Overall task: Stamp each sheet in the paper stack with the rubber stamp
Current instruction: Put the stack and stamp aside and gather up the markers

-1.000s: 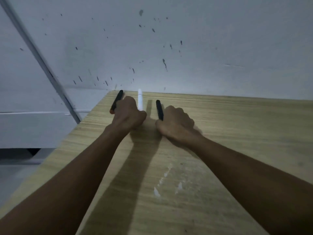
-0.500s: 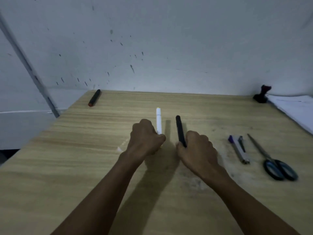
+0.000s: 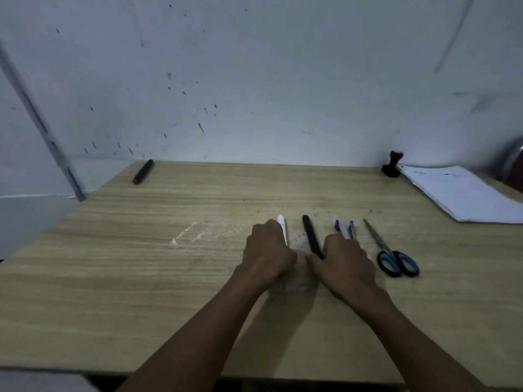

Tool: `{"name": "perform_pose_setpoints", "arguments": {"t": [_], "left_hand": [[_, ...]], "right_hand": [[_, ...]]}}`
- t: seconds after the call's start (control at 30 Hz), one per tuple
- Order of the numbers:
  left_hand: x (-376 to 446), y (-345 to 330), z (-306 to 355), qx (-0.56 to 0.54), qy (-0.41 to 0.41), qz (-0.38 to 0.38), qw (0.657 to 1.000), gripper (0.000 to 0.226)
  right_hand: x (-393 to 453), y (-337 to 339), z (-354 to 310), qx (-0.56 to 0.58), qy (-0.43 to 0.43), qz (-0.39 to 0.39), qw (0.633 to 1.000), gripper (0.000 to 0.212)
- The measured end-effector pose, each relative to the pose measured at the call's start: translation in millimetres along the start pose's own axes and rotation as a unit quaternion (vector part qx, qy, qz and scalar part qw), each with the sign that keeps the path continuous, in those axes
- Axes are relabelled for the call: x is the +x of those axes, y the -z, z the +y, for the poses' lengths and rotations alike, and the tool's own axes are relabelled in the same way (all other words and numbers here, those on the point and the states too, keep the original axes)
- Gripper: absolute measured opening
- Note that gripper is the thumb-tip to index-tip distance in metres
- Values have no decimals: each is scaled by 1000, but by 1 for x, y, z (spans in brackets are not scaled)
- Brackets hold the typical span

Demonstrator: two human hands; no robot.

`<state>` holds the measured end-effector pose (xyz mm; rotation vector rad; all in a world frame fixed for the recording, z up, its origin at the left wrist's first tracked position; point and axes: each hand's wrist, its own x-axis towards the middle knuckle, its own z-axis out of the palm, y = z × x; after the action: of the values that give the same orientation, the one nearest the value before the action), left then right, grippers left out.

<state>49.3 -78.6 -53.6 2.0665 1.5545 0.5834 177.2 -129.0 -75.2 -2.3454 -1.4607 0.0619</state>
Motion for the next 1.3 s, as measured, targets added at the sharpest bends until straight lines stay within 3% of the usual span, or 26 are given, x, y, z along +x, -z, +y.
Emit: {"name": "perform_pose_setpoints", "arguments": {"t": [0.5, 0.67, 0.77, 0.87, 1.07, 1.3], "left_hand": [[-2, 0, 3, 2, 3, -11, 1000, 38], [13, 1, -14, -9, 9, -22, 1000, 44], [24, 8, -33, -2, -17, 26, 1000, 43], [34, 23, -53, -14, -30, 102, 994, 35], [54, 64, -101, -38, -25, 155, 987, 16], [96, 114, -183, 12, 26, 174, 984, 17]], "right_hand": [[4, -4, 4, 50, -22, -16, 998, 45], [3, 11, 0, -3, -9, -3, 1000, 45], [4, 21, -13, -30, 18, 41, 999, 44], [10, 18, -32, 40, 74, 57, 995, 38], [30, -12, -90, 140, 146, -11, 979, 32], [53, -44, -163, 166, 203, -49, 964, 23]]}}
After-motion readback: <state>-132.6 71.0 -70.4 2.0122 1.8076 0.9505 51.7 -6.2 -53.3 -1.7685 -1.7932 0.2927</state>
